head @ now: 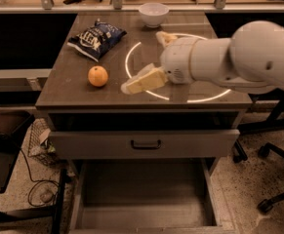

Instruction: Place orange into middle drawer

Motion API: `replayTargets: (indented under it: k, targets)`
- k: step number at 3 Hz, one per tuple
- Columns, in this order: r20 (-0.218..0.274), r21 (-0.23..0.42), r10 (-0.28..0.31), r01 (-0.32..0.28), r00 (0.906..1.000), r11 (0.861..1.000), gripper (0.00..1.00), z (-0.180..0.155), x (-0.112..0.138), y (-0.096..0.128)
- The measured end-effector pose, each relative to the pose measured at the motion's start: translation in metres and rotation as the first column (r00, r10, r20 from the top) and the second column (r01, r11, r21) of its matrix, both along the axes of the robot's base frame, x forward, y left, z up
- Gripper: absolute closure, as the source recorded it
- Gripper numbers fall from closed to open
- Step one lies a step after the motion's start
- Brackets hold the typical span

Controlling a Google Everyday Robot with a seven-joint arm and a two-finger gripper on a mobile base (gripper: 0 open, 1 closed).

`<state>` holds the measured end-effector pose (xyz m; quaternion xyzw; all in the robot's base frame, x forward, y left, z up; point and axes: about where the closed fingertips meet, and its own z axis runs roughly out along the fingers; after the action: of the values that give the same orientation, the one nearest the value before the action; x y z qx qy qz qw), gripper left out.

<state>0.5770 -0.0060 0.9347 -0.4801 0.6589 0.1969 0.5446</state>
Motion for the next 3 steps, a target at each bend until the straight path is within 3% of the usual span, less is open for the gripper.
replayTargets:
  k: [2,3]
  targets:
    - [0.010,0.033,0.080,-0.080,0.9967,0.996,0.00,-0.028,0.046,0.047]
    - [-0.028,0.076,0.150,-0.148,0.9883,0.986,0.00,-0.045,0.056,0.078]
